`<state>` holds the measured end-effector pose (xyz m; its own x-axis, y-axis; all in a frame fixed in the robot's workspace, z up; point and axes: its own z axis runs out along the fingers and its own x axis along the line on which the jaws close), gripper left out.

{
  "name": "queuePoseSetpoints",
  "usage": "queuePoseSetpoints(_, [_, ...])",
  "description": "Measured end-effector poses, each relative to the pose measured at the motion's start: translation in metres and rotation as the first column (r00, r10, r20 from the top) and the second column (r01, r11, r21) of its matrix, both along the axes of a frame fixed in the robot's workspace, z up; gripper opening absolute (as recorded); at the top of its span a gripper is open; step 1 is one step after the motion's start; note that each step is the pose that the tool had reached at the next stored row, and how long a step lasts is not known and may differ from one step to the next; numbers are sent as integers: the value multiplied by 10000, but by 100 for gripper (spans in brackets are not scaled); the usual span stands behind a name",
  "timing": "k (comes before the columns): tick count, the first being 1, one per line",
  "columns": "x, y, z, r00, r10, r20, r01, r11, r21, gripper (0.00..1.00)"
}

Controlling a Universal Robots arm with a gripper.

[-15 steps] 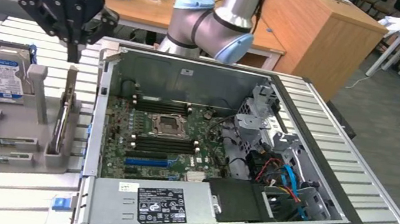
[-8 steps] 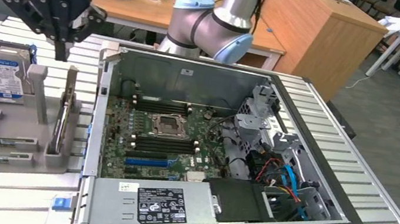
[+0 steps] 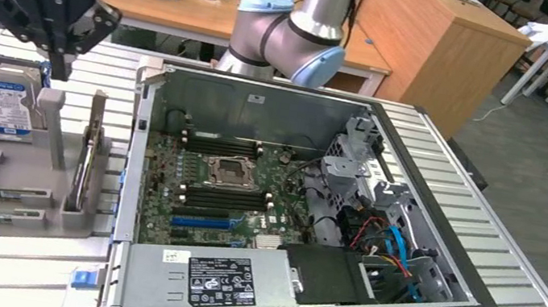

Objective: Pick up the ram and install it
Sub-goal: 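Reach for the ram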

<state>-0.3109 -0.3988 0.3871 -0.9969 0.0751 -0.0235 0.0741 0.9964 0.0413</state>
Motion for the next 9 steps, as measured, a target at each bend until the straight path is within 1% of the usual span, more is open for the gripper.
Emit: queuePoseSetpoints(9, [-283, 2, -16, 10000, 0, 1, 0, 10000, -19, 11])
